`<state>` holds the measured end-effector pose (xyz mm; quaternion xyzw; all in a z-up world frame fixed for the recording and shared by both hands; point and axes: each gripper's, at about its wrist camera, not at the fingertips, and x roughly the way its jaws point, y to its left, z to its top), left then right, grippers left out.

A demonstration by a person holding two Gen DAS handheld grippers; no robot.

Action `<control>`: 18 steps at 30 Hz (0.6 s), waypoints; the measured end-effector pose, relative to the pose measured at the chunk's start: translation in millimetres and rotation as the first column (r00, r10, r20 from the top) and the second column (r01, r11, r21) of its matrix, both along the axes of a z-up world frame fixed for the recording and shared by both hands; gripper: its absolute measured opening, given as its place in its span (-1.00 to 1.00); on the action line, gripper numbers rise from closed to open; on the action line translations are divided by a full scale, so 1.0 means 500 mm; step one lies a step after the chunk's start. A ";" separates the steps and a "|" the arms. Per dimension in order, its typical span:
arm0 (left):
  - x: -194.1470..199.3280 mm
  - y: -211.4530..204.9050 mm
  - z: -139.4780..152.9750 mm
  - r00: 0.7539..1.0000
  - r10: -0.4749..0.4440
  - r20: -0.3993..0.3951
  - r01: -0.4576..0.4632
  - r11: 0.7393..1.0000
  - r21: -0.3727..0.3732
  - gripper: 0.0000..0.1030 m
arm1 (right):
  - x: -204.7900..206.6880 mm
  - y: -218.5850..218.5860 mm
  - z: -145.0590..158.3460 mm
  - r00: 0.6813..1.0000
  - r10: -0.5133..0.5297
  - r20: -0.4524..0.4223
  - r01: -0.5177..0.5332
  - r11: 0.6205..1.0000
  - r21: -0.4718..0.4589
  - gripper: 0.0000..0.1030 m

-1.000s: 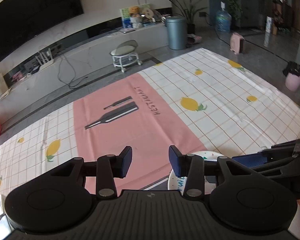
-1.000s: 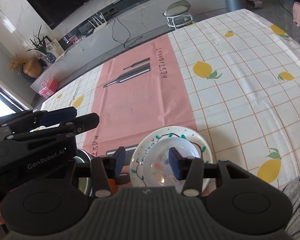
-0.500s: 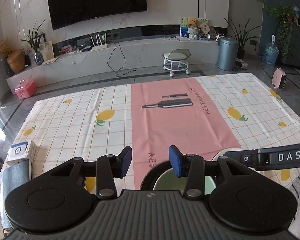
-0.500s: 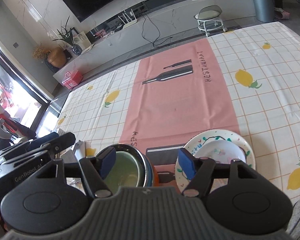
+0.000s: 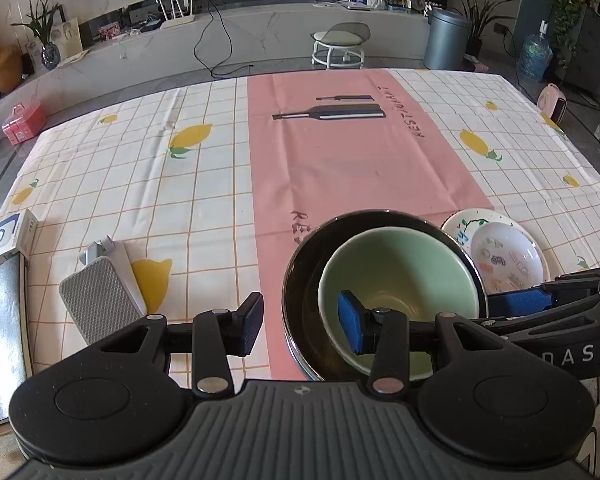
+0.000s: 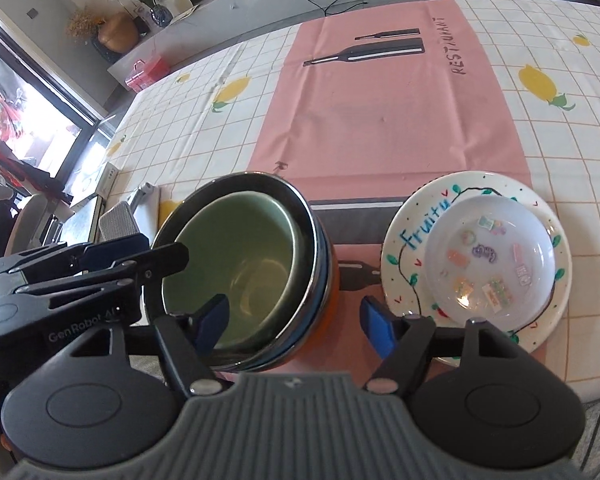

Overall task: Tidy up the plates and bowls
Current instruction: 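Close both grippers on the steel bowl stack rim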

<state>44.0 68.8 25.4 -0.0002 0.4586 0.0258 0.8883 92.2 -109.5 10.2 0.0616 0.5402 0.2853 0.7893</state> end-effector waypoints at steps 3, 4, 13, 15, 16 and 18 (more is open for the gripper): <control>0.009 0.008 -0.021 0.999 0.034 -0.011 -0.035 0.999 -0.030 -0.03 | -0.005 0.009 -0.009 1.000 0.026 0.001 -0.026 1.000 -0.005 0.31; 0.011 0.010 -0.028 0.999 0.039 -0.019 -0.040 0.999 -0.037 -0.03 | -0.005 0.011 -0.013 1.000 0.025 -0.003 -0.025 1.000 0.001 0.31; 0.018 0.035 -0.054 0.997 0.061 -0.053 -0.068 0.988 -0.138 0.08 | 0.004 0.019 -0.032 0.999 -0.015 -0.038 0.016 0.999 0.029 0.19; 0.021 0.043 -0.058 0.995 0.080 -0.063 -0.089 0.982 -0.166 0.12 | 0.006 0.019 -0.036 0.999 -0.024 -0.047 0.025 0.999 0.032 0.20; 0.020 0.046 -0.061 0.994 0.088 -0.067 -0.099 0.978 -0.181 0.13 | 0.008 0.018 -0.038 0.998 -0.030 -0.057 0.033 0.999 0.037 0.20; 0.024 0.057 -0.070 0.991 0.103 -0.090 -0.122 0.965 -0.231 0.15 | 0.010 0.016 -0.043 0.996 -0.054 -0.076 0.057 0.997 0.045 0.20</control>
